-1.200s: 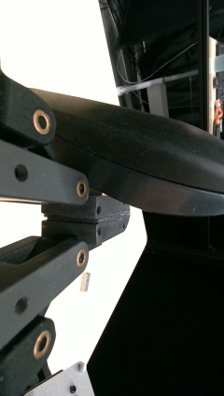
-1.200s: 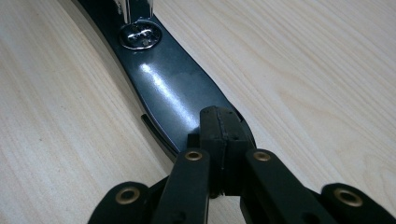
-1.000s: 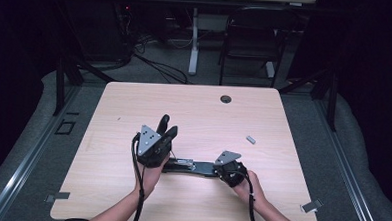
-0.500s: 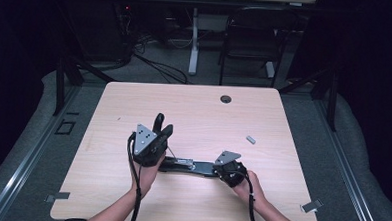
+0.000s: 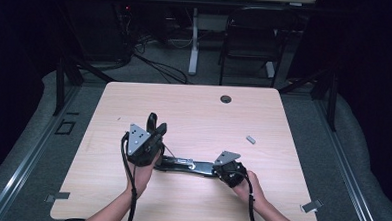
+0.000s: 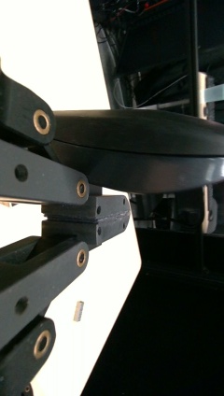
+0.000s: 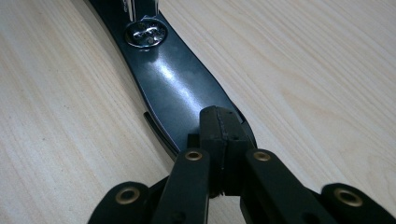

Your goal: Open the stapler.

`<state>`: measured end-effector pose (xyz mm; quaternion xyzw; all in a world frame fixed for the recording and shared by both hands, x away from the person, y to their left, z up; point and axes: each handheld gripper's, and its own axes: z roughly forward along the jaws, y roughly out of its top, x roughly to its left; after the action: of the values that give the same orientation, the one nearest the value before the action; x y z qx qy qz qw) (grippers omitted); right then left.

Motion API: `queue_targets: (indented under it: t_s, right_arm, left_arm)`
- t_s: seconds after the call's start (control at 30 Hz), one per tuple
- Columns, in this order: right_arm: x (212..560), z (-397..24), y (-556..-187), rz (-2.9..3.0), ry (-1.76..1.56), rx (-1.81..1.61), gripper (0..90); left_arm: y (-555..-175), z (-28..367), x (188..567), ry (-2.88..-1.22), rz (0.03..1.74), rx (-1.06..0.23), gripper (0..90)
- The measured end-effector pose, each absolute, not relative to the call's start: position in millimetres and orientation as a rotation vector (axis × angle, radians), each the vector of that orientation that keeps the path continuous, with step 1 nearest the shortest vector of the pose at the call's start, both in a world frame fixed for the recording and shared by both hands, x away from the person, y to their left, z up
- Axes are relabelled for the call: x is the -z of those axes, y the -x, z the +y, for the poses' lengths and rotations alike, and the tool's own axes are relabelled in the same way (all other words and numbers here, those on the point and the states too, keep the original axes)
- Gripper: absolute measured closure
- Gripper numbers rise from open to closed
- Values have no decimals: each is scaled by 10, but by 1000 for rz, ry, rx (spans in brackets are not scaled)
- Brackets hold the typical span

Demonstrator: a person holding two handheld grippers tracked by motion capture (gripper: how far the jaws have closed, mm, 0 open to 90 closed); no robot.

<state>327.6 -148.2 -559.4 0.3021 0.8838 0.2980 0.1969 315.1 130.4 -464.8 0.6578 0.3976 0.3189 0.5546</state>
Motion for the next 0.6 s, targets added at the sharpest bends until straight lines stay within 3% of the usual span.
queue_targets:
  t_s: [0.6]
  right_arm:
    - [5597,-1474,-3272,2472,-851,-835,900]
  left_arm:
    - [-3153,1409,4630,-1533,972,-780,900]
